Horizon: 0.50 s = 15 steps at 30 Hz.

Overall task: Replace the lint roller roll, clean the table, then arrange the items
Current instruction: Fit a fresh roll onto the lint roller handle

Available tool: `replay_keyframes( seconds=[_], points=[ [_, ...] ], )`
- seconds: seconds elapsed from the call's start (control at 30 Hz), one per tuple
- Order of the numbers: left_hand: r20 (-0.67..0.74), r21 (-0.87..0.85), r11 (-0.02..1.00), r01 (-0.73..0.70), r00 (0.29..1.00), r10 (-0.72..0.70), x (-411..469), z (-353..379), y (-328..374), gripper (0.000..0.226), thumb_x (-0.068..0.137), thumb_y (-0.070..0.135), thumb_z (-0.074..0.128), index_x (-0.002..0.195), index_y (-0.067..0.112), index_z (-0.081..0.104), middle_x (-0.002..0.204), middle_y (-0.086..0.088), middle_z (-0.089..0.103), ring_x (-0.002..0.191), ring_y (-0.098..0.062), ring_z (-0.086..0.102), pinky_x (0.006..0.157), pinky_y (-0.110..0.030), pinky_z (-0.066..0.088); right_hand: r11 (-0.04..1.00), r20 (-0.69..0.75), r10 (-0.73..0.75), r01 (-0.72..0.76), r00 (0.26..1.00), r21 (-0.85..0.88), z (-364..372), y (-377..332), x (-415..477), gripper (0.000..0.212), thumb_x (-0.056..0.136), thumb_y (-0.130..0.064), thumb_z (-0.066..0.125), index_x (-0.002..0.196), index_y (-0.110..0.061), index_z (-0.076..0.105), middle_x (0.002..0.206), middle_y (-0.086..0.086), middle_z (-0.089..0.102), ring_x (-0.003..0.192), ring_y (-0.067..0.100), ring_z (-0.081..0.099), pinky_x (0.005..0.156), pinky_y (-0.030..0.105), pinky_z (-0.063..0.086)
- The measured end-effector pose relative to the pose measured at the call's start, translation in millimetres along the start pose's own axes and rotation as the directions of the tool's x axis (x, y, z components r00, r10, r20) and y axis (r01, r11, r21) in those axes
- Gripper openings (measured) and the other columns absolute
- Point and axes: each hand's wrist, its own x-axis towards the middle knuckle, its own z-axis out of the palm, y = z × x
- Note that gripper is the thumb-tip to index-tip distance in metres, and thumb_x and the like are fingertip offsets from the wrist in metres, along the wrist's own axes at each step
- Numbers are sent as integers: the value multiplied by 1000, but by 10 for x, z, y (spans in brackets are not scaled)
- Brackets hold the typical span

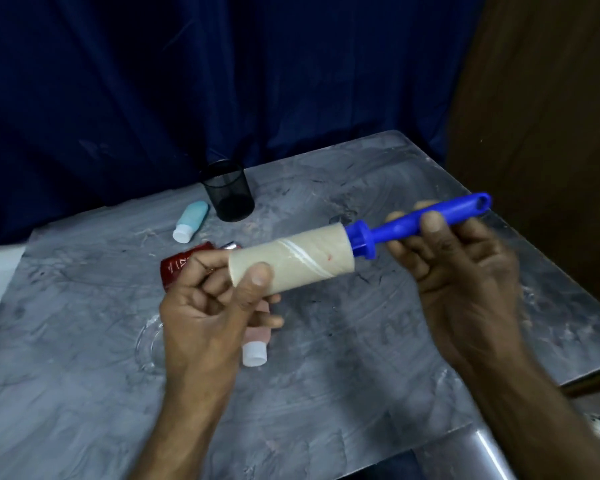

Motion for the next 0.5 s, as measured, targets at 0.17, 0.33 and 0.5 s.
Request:
replay_keyframes(
  seconds=[0.17, 0.33, 0.5],
  points=[
    [-35, 1, 994, -107, 994, 107, 1, -91, 149, 47, 76, 57, 87, 101, 22, 69, 92, -1, 81, 65, -15, 76, 54, -27, 61, 998, 89, 16, -22, 996, 64, 359, 90, 25, 12, 94, -12, 65, 104, -9, 70, 99, 12, 76, 102, 26, 74, 80, 29, 60],
    [5, -38, 994, -102, 995, 102, 86, -119, 266, 55, 70, 55, 90, 104, 17, 68, 96, -4, 81, 71, -18, 78, 57, -27, 61, 998, 151, -6, -3, 989, 60, 650, 84, 50, 9, 96, -7, 64, 104, -5, 68, 96, 14, 76, 100, 28, 74, 78, 29, 59],
    [36, -88, 993, -79, 996, 83, 157, -168, 288, 57, 72, 52, 91, 107, 14, 69, 95, -6, 80, 71, -21, 77, 60, -28, 62, 999, 161, -44, 45, 986, -2, 732, 23, 67, 14, 91, -15, 69, 103, -8, 67, 96, 12, 77, 94, 25, 75, 72, 28, 59]
  ],
)
